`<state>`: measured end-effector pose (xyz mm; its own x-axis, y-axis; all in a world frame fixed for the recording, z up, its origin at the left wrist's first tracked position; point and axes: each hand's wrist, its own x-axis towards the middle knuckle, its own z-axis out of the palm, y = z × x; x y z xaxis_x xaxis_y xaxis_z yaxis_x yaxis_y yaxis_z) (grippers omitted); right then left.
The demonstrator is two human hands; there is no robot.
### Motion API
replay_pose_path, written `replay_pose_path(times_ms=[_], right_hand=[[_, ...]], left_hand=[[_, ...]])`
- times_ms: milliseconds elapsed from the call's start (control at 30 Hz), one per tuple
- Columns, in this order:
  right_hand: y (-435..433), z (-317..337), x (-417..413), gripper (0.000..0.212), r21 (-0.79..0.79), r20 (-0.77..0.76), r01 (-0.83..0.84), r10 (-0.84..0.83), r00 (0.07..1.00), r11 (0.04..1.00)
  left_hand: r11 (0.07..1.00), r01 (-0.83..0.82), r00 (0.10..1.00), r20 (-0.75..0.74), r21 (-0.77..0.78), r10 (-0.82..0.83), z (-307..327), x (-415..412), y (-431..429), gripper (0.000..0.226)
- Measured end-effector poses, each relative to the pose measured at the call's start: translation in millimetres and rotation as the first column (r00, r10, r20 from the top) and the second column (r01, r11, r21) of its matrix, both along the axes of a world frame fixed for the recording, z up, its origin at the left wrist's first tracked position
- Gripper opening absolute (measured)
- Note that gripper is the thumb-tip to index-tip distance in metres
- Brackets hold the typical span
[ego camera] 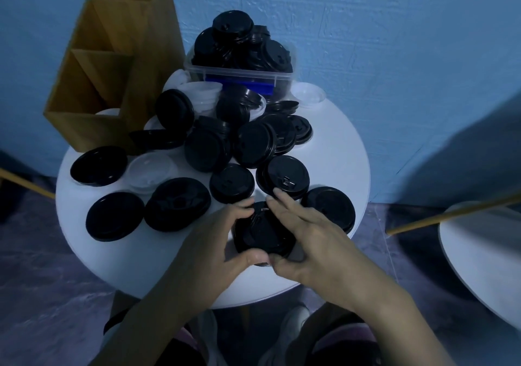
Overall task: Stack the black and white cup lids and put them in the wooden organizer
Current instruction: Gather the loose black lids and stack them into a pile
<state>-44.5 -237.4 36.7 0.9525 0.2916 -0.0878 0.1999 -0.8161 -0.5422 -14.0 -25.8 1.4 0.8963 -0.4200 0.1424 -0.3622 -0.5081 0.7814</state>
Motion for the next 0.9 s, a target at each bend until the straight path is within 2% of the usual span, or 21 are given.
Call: replay_pose_path(times_ms=[67,133,200,233,300,367,433,533,567,633,733,800,900], right_hand=[[-9.9,2.5,-4.0,0.084,0.081,0.041,0.052,-0.056,0.998,0.995],[-28.5,5.5,-8.1,0.062,0.198,0.171,0.131,-0.165,0.971,0.971],[-51.8,5.8,-6.9,0.051,0.196,0.262,0.208,-0.256,0.931,0.958],[-62.7,4.5,-4.6,0.055,0.160,0.244,0.231,-0.265,0.933,0.960],[-78.3,0.8,-1.7,0.070,0.087,0.092,0.203,-0.211,0.973,0.975],[-82.7,-3.0,-0.8,0.072,0.031,-0.011,0.149,-0.149,0.989,0.988],[-81.2,-7.9,-0.8,0.067,-0.008,0.011,0.145,-0.145,0.989,0.989],[-76.3,-10.3,-2.2,0.062,-0.024,0.093,0.234,-0.231,0.969,0.972],[-74.8,-10.2,-3.3,0.060,0.021,0.119,0.279,-0.279,0.953,0.960],[-68.1,-8.5,-7.5,0.053,0.216,0.114,0.350,-0.379,0.918,0.912],[-40.8,-4.6,-13.2,0.049,0.466,0.055,0.326,-0.395,0.917,0.823],[-19.8,-7.8,-14.8,0.060,0.481,0.048,0.302,-0.369,0.928,0.823],[-0.2,-15.3,-11.6,0.076,0.396,0.074,0.308,-0.364,0.928,0.865]], left_hand=[[1.000,-0.018,1.000,-0.005,-0.007,0.018,-0.4,0.5,-2.2,0.063],[0.998,-0.054,0.998,0.007,0.007,0.054,-1.3,-0.3,-5.4,0.065],[0.996,-0.085,0.996,0.025,0.020,0.085,-2.5,-1.0,-9.1,0.067],[0.995,-0.094,0.995,0.035,0.029,0.093,-2.9,-1.1,-11.1,0.069],[0.995,-0.083,0.995,0.062,0.062,0.079,-2.9,-1.3,-14.7,0.078],[0.994,-0.070,0.995,0.071,0.086,0.064,-3.4,-1.1,-16.3,0.082],[0.995,-0.066,0.997,0.051,0.072,0.063,-1.9,-1.3,-15.6,0.080],[0.996,-0.034,0.998,0.064,0.085,0.028,1.4,-4.1,-11.1,0.077],[0.995,-0.011,0.997,0.074,0.095,0.004,2.1,-5.2,-9.3,0.077],[0.995,0.029,0.997,0.065,0.100,-0.036,2.9,-6.2,-6.7,0.078],[0.995,0.015,0.998,0.063,0.096,-0.022,1.7,-3.4,-7.2,0.082],[0.997,-0.024,0.998,0.063,0.077,0.020,0.4,-1.4,-11.3,0.086],[0.996,-0.057,0.995,0.085,0.067,0.051,-3.2,-2.4,-17.4,0.092]])
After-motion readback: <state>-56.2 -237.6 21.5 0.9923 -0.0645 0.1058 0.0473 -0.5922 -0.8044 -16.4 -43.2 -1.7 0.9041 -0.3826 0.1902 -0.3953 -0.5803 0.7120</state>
